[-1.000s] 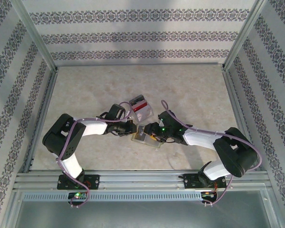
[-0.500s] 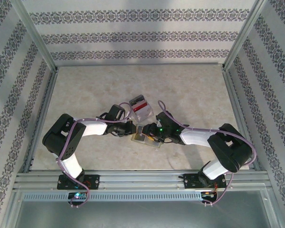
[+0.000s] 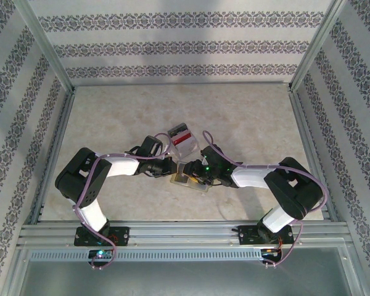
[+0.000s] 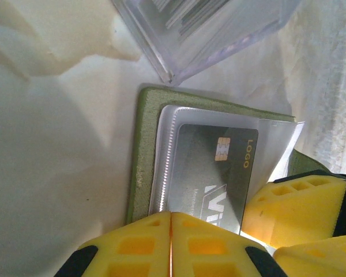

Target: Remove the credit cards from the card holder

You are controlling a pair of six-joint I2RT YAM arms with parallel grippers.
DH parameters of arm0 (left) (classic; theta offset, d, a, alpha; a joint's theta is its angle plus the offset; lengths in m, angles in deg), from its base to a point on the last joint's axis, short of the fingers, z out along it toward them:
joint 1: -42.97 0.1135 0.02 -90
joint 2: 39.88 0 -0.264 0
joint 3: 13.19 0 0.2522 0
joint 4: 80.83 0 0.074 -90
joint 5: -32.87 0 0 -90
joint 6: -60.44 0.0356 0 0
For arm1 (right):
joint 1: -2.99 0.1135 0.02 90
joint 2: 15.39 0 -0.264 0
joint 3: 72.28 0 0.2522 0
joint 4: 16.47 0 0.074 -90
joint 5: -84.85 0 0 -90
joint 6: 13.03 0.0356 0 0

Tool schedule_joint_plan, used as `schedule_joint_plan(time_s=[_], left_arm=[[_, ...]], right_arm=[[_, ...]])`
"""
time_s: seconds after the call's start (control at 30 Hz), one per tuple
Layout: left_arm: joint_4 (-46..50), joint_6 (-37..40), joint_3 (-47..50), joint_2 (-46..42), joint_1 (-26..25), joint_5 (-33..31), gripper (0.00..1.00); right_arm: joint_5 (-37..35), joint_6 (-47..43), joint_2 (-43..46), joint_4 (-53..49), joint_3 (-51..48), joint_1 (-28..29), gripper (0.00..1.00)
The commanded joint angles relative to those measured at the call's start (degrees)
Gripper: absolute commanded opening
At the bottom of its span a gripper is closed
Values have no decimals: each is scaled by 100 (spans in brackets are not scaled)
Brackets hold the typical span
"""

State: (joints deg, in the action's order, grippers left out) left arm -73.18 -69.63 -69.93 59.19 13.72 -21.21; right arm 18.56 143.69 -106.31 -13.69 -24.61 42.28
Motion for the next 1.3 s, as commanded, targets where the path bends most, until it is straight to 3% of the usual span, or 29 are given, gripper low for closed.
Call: schedule_joint_plan(time_s=[0.0,0.57,0.9,1.27], left_arm=[[399,154,-17,82,-52,-171,9],[515,200,-76,165,-65,-226,9],[625,262,-147,244,-84,-291,9],[777,307,-184,236,-84,-402,9]], right_arm=[[46,100,-115,274,45,61,44],[170,403,-396,1245,-266,53,44],[22,280,-528,1258,-231,107,46],[-570,27,103,-131,-128,117,46]])
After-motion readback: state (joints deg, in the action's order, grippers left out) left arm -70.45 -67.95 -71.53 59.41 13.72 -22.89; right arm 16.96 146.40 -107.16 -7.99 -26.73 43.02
